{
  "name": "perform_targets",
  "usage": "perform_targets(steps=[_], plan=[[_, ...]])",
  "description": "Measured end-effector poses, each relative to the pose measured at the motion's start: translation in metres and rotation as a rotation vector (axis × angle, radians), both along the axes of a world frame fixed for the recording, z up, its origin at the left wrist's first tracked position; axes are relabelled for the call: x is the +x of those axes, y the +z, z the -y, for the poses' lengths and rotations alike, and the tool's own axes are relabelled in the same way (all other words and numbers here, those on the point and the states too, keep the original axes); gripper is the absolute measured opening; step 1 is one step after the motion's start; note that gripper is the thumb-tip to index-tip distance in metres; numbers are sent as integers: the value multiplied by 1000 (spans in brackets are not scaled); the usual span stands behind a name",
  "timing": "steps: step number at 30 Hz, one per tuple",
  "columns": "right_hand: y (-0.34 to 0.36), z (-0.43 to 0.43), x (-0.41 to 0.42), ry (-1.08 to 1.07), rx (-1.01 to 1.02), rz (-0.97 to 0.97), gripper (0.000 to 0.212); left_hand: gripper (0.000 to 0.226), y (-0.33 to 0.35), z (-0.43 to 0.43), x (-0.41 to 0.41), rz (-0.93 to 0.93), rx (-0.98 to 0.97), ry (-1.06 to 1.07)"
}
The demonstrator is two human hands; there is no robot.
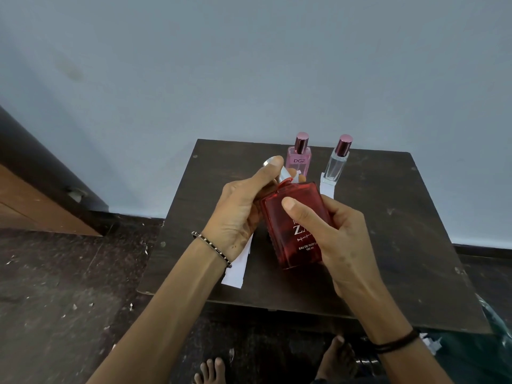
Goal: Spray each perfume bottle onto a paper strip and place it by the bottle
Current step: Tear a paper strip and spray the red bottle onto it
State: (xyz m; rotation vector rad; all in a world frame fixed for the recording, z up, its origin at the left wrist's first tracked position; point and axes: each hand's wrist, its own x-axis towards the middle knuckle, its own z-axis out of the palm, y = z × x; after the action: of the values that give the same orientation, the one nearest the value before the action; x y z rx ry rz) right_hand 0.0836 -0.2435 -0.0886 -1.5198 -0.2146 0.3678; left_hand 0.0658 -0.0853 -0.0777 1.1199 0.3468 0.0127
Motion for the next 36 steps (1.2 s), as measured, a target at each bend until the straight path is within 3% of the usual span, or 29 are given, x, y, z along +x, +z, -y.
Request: perform_targets(steps=[18, 36], plan=[[-2, 9, -1, -12, -82, 58, 31, 33, 0, -3, 4, -36, 218, -68], [-4, 20, 12, 2, -75, 61, 24, 44, -3, 7, 8, -42, 153, -80]])
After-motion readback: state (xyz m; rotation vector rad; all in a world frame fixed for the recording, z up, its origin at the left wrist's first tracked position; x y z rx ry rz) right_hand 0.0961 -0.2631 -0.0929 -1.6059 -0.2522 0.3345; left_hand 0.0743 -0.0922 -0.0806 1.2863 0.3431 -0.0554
